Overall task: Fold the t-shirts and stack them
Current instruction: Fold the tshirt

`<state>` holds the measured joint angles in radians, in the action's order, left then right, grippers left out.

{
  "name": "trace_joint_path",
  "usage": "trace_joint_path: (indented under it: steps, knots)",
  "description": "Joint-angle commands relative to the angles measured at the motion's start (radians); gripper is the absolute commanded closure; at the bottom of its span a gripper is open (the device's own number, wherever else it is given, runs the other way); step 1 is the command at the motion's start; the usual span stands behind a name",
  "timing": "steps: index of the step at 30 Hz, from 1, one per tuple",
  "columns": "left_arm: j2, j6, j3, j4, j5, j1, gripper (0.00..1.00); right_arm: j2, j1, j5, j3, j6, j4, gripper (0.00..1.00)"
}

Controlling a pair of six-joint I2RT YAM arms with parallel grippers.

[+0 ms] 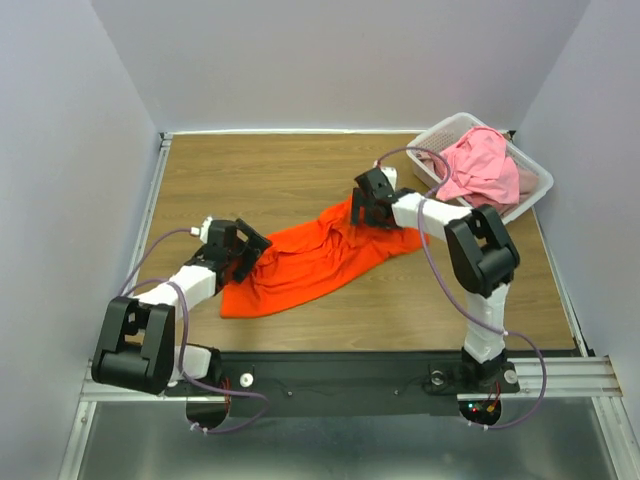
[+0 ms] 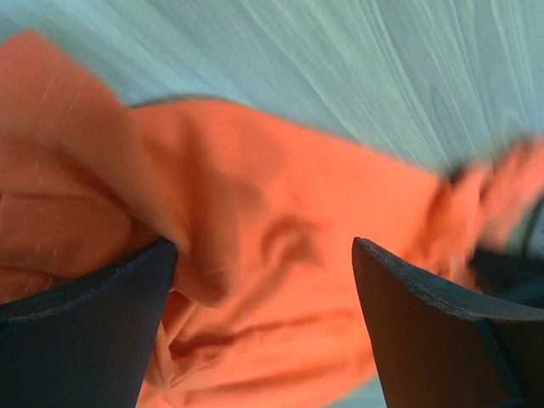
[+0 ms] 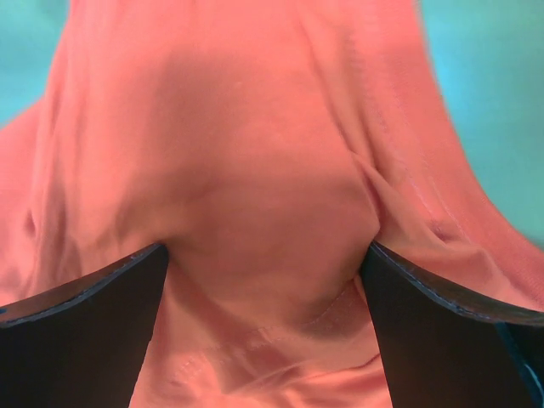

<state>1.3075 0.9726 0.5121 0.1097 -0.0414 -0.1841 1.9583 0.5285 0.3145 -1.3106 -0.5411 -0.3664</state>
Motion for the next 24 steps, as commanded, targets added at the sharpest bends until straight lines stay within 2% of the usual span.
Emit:
trace_joint_path:
  steps: [1, 3, 6, 8, 13, 18, 20, 24]
  knots:
    - [0.015, 0.136, -0.131, -0.168, -0.103, -0.124, 0.01, 0.221, -0.039, -0.136, -0.236, 0.141, 0.080, 0.00]
    - [-0.013, 0.188, -0.162, -0.142, -0.121, -0.182, 0.02, 0.304, -0.058, -0.169, -0.350, 0.203, 0.078, 0.00]
    - [-0.062, 0.381, -0.248, -0.114, -0.132, -0.346, 0.02, 0.439, -0.059, -0.178, -0.594, 0.306, 0.078, 0.00]
    - [-0.109, 0.454, -0.277, -0.081, -0.132, -0.417, 0.02, 0.554, -0.059, -0.204, -0.709, 0.363, 0.077, 0.00]
    - [-0.145, 0.632, -0.268, -0.047, -0.081, -0.648, 0.02, 0.732, -0.065, -0.383, -1.010, 0.319, 0.077, 0.00]
    - [-0.015, 0.624, -0.195, -0.028, -0.064, -0.744, 0.02, 0.838, -0.065, -0.529, -1.165, 0.276, 0.089, 0.00]
    - [0.054, 0.592, -0.141, -0.031, -0.071, -0.759, 0.02, 0.835, -0.067, -0.541, -1.176, 0.279, 0.095, 0.00]
    - [0.078, 0.523, -0.040, -0.057, -0.032, -0.793, 0.02, 0.772, -0.065, -0.543, -1.147, 0.308, 0.096, 0.00]
